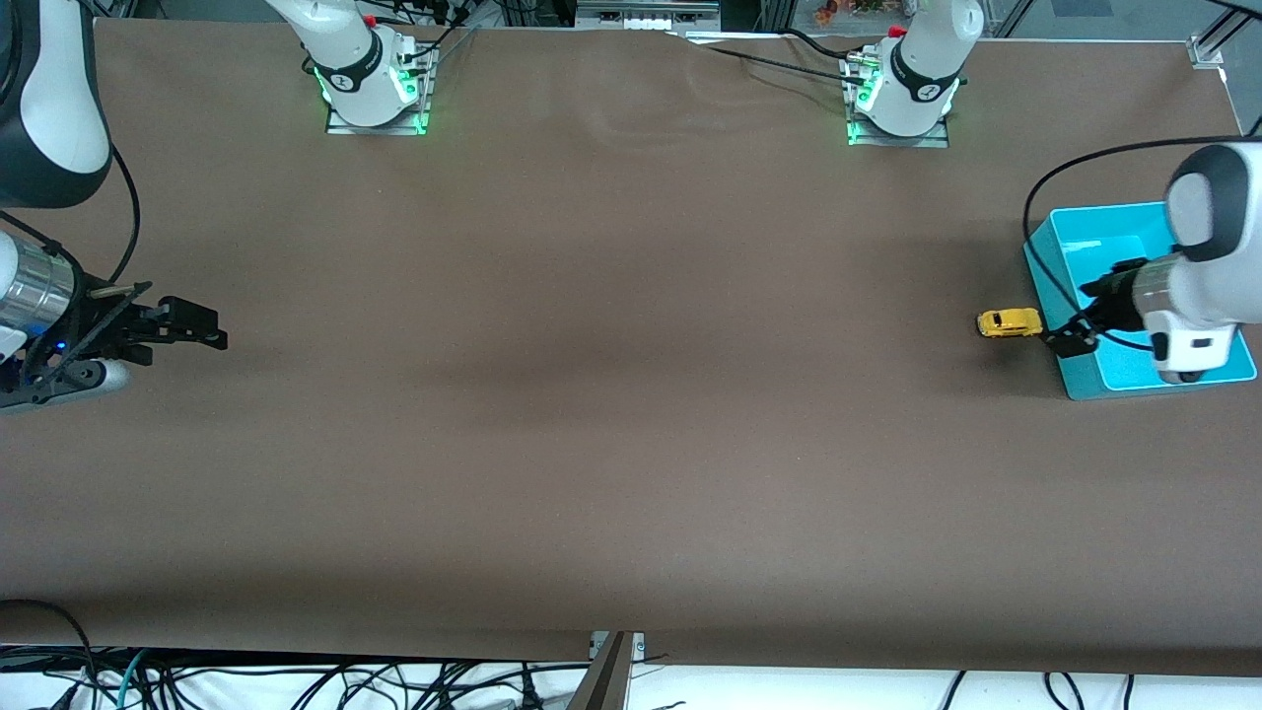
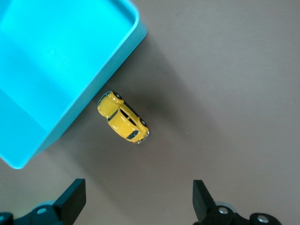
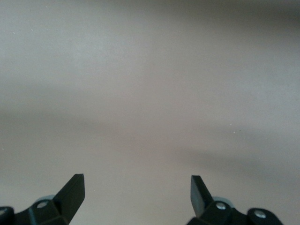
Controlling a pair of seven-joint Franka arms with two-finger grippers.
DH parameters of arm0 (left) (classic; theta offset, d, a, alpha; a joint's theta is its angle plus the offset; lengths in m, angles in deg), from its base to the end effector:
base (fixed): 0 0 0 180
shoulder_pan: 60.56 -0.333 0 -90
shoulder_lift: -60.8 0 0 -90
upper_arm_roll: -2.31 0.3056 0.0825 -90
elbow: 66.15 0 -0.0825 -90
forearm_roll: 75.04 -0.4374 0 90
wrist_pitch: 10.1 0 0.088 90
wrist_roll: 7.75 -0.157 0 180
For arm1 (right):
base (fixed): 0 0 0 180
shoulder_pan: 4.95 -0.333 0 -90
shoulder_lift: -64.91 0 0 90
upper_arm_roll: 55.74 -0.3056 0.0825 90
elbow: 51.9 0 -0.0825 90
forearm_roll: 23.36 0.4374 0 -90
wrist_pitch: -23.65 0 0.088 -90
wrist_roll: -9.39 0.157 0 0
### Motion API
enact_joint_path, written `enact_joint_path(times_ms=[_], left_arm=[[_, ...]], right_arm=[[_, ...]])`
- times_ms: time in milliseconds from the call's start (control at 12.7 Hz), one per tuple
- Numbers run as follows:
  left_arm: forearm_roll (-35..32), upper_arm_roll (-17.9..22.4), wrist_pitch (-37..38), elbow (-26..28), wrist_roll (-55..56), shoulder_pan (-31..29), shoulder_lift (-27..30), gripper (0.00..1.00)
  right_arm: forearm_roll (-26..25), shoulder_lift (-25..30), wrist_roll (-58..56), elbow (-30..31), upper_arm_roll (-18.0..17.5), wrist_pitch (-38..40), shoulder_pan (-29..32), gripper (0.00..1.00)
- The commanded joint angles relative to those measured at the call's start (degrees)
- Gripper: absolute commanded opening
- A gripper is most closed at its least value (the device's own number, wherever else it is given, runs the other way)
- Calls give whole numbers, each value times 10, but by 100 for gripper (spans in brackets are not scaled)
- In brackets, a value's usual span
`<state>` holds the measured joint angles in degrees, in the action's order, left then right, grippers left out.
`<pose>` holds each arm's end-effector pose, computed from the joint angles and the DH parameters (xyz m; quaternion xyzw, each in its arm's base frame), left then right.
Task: Wind and store yellow beetle car
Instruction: 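Lower the left gripper onto the yellow car and close it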
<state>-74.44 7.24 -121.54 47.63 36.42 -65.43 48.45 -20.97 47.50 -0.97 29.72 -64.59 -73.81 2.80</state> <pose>0.5847 0.1002 0.2489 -0.8826 -0.4525 0.1204 0.0421 0.6983 0.0089 0.4560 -0.9946 -0.0936 0.0083 0.0445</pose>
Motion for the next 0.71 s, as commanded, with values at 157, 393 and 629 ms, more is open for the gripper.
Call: enact_joint_path(times_ms=[157, 393, 629], left_arm=[[-41, 16, -233, 187, 181, 4, 19, 100], [-41, 24, -308, 215, 234, 4, -6, 100], [-41, 25, -378, 253, 249, 2, -16, 100]], right_arm=[[-2, 55, 10, 22, 15, 0, 5, 100], [-6, 97, 13, 73, 30, -4, 5, 100], [-15, 115, 15, 98, 30, -5, 2, 100]])
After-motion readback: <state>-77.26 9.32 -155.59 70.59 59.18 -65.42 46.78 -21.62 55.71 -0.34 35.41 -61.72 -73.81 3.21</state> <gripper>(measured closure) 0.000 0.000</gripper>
